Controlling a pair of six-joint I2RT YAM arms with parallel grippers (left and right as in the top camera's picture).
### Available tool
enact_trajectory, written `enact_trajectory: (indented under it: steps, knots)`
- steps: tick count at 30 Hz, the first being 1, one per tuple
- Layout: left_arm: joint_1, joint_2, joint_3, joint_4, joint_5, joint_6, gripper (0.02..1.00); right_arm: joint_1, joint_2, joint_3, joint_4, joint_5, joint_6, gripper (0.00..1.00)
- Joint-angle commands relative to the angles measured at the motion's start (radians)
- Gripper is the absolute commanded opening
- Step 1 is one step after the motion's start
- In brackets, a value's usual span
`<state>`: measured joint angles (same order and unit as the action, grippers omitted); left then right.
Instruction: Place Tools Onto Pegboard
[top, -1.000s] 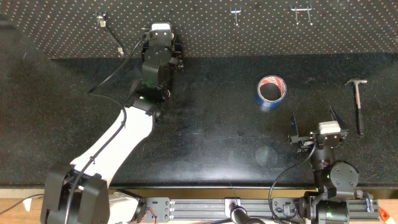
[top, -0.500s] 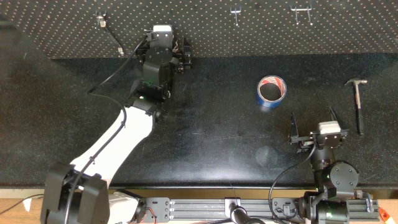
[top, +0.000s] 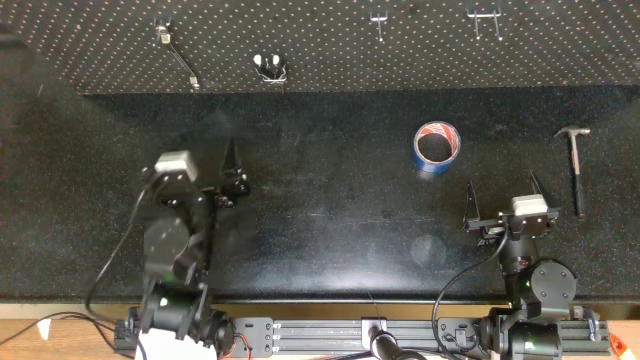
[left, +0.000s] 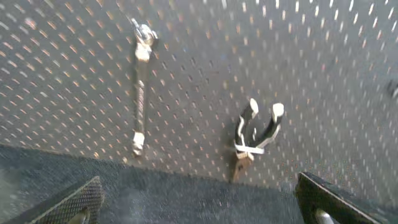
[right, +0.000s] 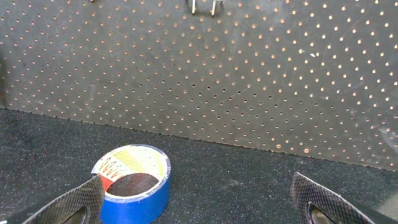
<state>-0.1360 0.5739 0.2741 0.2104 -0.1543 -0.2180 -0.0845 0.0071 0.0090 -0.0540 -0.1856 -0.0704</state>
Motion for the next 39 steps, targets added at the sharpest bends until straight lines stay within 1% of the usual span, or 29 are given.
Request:
enact_trajectory:
  steps: [1,5,8,15,17,20,22,24,25,29,39]
  knots:
    - [0.032,-0.169,-0.092,-0.005,0.013,-0.013,0.996,0.005,-0.006,-0.005,-0.002,-0.006,-0.014,0.974]
    - [0.032,-0.344,-0.232,-0.001,0.012,-0.013,0.996,0.005,-0.006,-0.005,-0.002,-0.006,-0.013,0.976]
    - [0.032,-0.402,-0.269,-0.006,0.013,-0.013,0.996,0.005,-0.006,-0.005,-0.002,-0.006,-0.013,0.976]
    - [0.032,-0.542,-0.269,-0.186,0.012,-0.013,0.996,0.005,-0.006,-0.005,-0.002,-0.006,-0.013,0.974]
    - [0.034,-0.571,-0.269,-0.230,-0.007,-0.013,0.996,0.005,-0.006,-0.005,-0.002,-0.006,-0.014,0.974]
    - [0.074,-0.571,-0.269,-0.265,0.013,-0.013,0.993,0.005,-0.006,-0.005,-0.002,-0.006,-0.013,0.976]
    - [0.124,-0.571,-0.269,-0.283,0.080,0.000,0.996,0.005,-0.006,-0.005,-0.002,-0.006,-0.014,0.974]
    - [0.166,-0.571,-0.269,-0.291,0.181,0.080,0.996,0.005,-0.006,-0.005,-0.002,-0.006,-0.013,0.974]
    - [0.175,-0.571,-0.269,-0.291,0.196,0.108,0.996,0.005,-0.006,-0.005,-0.002,-0.006,-0.014,0.974]
    - [0.175,-0.571,-0.269,-0.291,0.192,0.194,0.996,0.005,-0.006,-0.005,-0.002,-0.006,-0.014,0.974]
    - [0.175,-0.571,-0.269,-0.290,0.193,0.193,0.993,0.005,-0.006,-0.005,-0.002,-0.006,-0.014,0.974]
